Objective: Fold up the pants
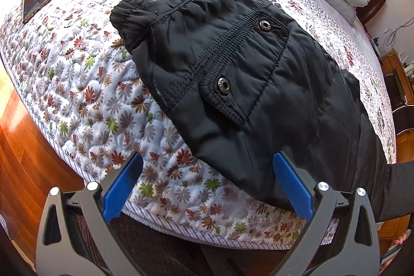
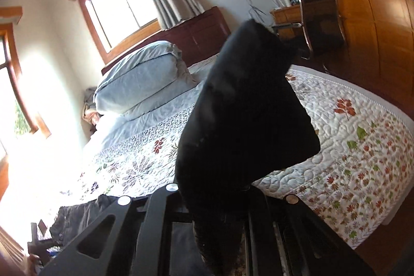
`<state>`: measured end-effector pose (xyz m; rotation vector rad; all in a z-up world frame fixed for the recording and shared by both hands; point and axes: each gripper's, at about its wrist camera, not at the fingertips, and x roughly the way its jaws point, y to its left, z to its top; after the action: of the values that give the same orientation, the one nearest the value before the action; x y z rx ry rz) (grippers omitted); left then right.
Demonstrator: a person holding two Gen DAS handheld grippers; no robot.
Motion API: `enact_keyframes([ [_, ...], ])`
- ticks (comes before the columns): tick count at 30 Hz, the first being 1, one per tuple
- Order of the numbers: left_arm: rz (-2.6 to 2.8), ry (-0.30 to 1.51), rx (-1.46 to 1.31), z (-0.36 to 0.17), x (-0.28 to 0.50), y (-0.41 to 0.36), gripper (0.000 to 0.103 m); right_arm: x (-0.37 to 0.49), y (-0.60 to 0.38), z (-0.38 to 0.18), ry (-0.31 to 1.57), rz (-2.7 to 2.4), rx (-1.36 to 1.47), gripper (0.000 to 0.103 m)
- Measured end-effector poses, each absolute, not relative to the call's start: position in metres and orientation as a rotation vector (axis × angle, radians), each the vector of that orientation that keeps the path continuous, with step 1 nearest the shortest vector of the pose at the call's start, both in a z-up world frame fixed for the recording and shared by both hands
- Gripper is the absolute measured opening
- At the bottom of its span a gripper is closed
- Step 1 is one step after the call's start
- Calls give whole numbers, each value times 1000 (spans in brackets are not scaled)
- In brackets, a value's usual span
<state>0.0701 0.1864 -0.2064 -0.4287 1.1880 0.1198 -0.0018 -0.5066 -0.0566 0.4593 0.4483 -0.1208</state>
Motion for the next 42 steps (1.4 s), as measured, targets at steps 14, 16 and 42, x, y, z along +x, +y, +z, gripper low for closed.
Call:
enact_keyframes([
  [14,86,1151,-382,-193,55,178,100,29,-387,-99,652,82,197,12],
  [16,86,1152,-387,-190,53,176,100,36,-375,-110,692,100,160,12],
  [42,77,1156,-409,-211,43,170,100,5,-289,-156,918,287,-5,77],
])
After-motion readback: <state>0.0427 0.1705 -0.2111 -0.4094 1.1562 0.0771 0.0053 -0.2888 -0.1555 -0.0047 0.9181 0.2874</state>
